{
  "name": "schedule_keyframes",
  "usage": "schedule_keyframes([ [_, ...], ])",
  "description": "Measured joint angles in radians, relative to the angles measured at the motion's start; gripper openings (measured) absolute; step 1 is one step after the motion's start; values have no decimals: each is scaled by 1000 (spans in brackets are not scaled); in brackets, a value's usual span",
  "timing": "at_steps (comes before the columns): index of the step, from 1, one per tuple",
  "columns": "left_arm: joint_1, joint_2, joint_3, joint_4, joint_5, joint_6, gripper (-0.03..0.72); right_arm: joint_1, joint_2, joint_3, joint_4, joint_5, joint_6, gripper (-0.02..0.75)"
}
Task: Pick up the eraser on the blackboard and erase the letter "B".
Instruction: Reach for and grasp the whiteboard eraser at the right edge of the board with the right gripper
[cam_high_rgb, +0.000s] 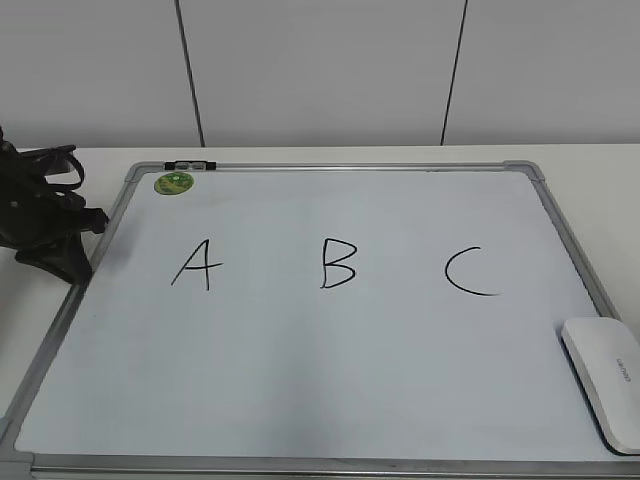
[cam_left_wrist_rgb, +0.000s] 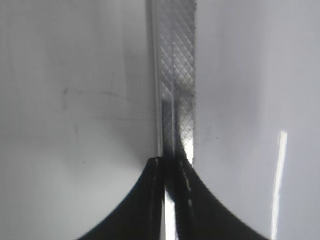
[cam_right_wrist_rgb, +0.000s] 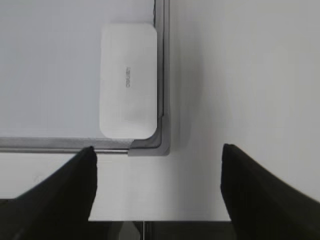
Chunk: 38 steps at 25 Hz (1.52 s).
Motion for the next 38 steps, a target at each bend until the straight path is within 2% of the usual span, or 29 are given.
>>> schedule_keyframes([
  [11,0,0,0,0,0,0,11,85,196,-33,38,-19,0,591],
  [14,0,0,0,0,0,0,11,86,234,-35,42,-53,2,593],
  [20,0,0,0,0,0,0,11,86,354,-35,73,-142,4,650],
  [32,0,0,0,0,2,0,11,86,616,-39,85,-305,6,655],
  [38,0,0,0,0,2,0,11,86,684,-77,86,-319,8,655],
])
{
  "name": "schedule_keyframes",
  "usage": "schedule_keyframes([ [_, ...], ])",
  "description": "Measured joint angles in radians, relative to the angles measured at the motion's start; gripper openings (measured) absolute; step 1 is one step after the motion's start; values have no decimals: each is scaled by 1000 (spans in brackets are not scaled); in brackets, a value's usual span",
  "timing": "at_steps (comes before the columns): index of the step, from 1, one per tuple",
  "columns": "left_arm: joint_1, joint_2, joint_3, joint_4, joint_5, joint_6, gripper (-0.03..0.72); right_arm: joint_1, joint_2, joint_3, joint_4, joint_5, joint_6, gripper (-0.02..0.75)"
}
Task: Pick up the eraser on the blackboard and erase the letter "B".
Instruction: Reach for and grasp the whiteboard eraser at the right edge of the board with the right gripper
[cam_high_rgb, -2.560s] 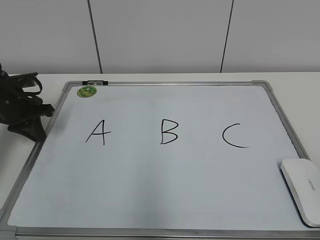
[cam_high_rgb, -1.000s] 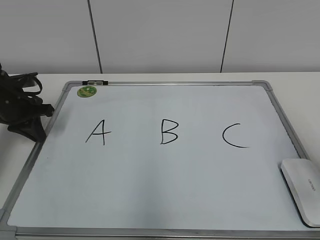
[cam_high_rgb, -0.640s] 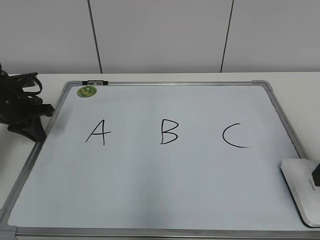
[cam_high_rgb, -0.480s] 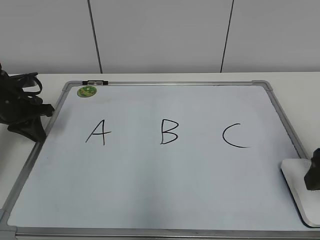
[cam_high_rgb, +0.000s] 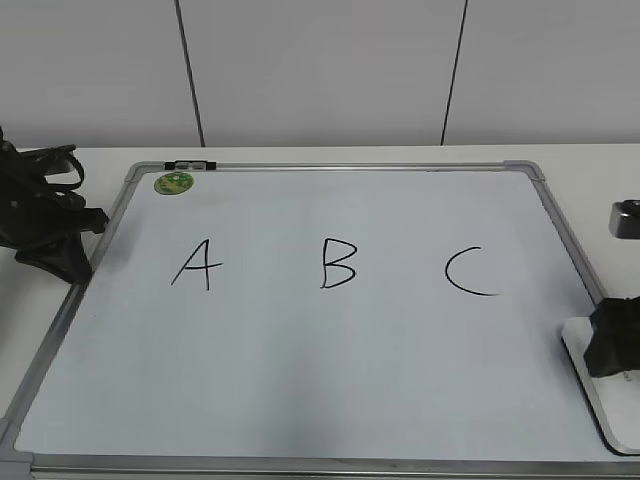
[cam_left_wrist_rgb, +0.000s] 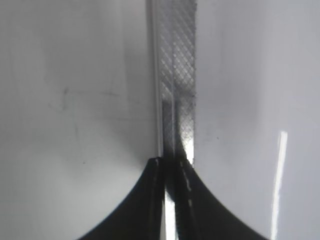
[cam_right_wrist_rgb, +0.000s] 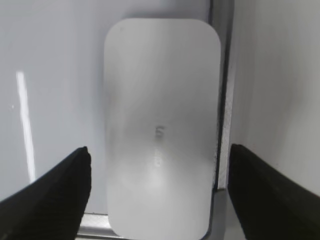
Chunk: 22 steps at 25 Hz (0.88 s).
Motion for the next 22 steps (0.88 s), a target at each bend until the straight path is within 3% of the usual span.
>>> schedule_keyframes([
  [22,0,0,0,0,0,0,11,0,79,-23,9,-23,0,631],
])
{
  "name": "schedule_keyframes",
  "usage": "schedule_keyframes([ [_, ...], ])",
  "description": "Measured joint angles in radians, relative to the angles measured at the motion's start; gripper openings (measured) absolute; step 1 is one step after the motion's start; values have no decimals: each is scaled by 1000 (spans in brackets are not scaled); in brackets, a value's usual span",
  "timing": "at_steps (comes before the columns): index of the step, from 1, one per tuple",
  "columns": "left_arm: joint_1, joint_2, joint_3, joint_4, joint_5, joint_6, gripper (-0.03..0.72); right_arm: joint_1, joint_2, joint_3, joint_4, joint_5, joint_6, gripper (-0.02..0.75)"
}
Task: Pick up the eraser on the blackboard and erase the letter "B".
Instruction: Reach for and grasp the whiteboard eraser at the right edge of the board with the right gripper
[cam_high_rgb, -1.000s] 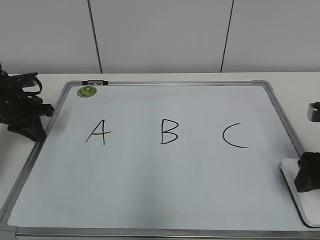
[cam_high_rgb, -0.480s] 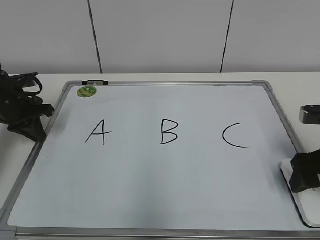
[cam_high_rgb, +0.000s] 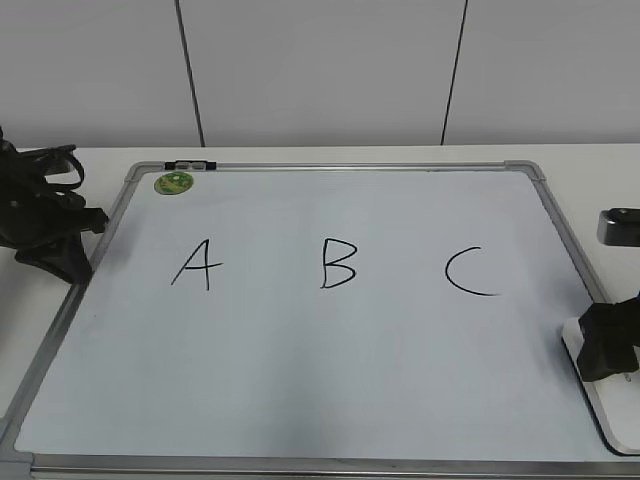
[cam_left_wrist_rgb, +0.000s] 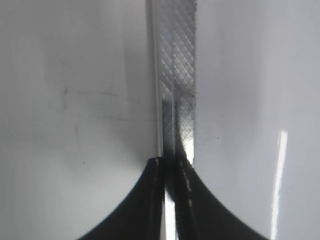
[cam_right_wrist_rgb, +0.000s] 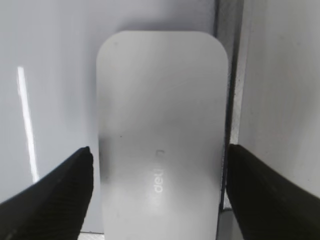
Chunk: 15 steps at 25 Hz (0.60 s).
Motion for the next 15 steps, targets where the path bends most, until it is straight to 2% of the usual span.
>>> schedule_keyframes([
  [15,0,0,0,0,0,0,11,0,63,-4,19,0,-4,613],
])
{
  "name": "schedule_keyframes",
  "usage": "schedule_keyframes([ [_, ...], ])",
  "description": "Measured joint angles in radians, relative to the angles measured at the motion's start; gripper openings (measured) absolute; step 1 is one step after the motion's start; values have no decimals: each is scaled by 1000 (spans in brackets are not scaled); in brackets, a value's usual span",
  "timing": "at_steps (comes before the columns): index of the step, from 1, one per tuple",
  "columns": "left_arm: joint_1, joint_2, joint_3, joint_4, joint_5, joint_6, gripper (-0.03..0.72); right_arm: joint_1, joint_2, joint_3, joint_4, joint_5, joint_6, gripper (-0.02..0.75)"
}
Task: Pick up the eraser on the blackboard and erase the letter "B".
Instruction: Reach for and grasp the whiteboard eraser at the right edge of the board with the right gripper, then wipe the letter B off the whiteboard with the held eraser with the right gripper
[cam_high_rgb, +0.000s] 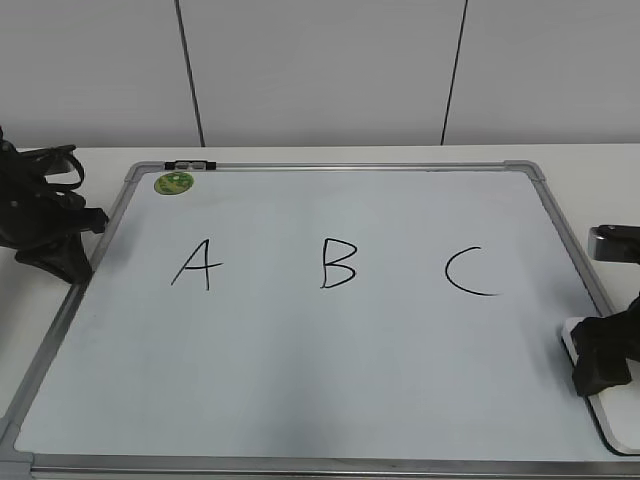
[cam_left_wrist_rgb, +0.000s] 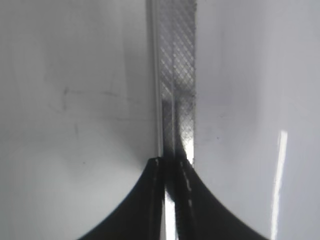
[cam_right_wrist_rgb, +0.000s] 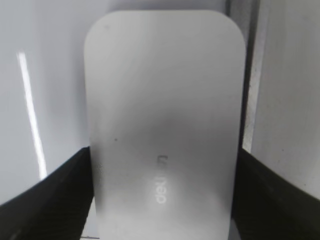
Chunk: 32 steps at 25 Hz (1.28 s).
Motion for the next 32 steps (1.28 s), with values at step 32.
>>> schedule_keyframes([
  [32,0,0,0,0,0,0,11,0,-75,-95,-2,114,-4,550],
])
